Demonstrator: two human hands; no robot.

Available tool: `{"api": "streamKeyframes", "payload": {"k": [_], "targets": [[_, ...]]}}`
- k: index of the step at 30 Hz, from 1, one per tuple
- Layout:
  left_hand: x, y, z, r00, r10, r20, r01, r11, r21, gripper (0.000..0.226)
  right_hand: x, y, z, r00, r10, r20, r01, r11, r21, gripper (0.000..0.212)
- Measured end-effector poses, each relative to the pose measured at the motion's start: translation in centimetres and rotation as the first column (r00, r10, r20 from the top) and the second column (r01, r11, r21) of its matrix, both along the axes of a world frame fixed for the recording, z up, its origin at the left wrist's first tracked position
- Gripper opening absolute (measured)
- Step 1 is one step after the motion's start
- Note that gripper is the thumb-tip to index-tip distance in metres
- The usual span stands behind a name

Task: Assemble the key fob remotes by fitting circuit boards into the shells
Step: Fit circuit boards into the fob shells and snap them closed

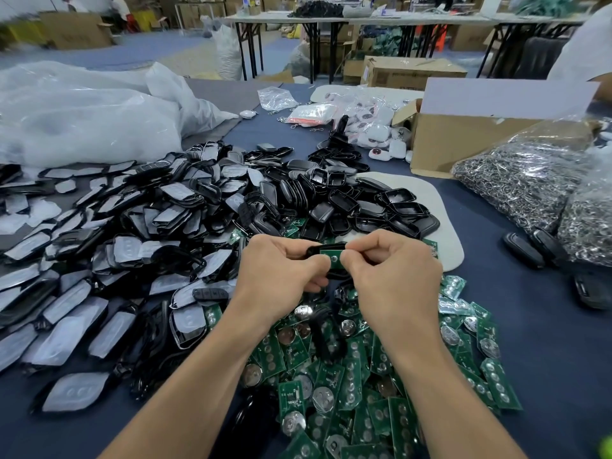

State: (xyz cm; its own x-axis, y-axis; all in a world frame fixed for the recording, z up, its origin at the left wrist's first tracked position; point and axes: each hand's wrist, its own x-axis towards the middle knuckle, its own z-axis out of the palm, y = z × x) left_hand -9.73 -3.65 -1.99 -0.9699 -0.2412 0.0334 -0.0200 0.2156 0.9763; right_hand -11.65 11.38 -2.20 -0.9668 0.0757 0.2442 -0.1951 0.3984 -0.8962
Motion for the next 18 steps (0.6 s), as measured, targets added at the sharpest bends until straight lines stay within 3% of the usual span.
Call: {"api": "streamKeyframes", "payload": {"k": [7, 18], "targets": [[0.09, 0.31, -0.15, 0.998, 0.049, -0.027, -0.050, 0.998, -0.039, 0.030, 0.11, 0.02, 0.13, 0.999, -0.019, 0.029, 0.020, 0.999, -0.026, 0.017], [0.20, 0.20, -0.10, 0.994, 0.079, -0.069, -0.083, 0.995, -0.059, 0.032, 0.11, -0.08, -0.02, 0.997, -0.080, -0.002, 0.080, 0.995, 0.061, 0.017]]}}
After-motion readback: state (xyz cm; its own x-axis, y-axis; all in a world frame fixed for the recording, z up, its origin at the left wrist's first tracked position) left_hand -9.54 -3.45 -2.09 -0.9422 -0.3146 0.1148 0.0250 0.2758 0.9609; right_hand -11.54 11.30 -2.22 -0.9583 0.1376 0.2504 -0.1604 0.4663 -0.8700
